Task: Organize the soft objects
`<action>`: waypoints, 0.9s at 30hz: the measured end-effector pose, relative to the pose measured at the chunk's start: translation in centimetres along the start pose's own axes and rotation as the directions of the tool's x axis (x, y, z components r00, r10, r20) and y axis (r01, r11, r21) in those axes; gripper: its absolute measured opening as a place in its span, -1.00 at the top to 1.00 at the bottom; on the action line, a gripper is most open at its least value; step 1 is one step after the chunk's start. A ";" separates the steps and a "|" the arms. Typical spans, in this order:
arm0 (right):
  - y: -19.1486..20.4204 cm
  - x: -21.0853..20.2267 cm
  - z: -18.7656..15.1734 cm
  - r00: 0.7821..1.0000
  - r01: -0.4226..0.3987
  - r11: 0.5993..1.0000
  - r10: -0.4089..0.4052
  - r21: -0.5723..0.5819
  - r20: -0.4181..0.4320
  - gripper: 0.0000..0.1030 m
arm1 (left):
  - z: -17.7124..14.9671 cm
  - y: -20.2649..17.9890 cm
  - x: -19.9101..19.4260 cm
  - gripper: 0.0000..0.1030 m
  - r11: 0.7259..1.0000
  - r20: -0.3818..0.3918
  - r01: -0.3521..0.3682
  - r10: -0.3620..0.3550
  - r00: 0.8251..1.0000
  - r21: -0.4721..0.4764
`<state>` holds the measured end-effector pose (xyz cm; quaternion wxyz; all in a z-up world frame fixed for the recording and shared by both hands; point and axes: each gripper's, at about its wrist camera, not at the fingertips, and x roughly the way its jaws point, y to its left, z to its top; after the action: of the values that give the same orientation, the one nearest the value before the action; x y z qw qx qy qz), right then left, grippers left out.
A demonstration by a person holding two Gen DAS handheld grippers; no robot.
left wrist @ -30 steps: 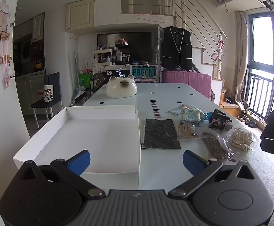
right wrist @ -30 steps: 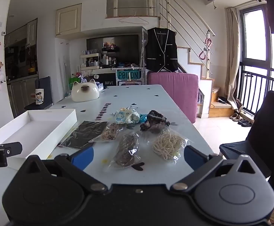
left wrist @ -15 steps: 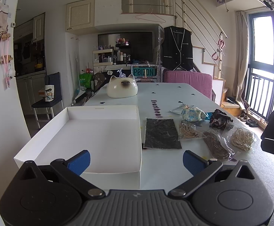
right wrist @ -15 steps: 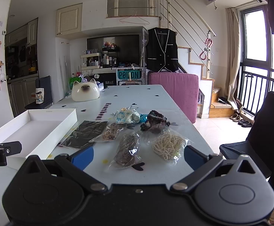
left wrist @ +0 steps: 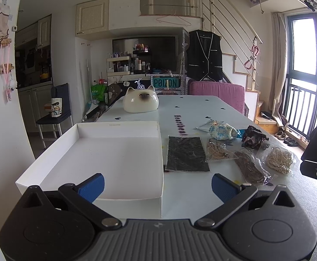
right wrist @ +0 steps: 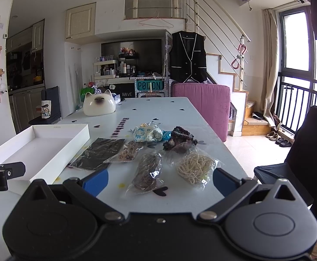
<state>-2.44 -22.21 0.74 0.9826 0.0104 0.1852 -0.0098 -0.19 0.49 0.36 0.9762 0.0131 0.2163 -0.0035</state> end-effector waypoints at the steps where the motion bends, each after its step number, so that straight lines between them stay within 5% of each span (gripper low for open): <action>1: 0.0 0.0 0.0 1.000 0.001 1.000 -0.001 0.000 0.000 -1.00 | 0.1 0.1 -0.1 -1.00 1.000 0.001 0.001 -0.001 1.000 0.000; 27: 0.2 0.2 -0.1 1.000 0.002 1.000 -0.002 -0.003 -0.003 -1.00 | 0.1 0.0 0.0 -1.00 1.000 -0.001 -0.002 0.002 1.000 0.000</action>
<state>-2.35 -22.01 0.56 0.9823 0.0086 0.1866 -0.0103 -0.19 0.50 0.42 0.9761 0.0135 0.2168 -0.0027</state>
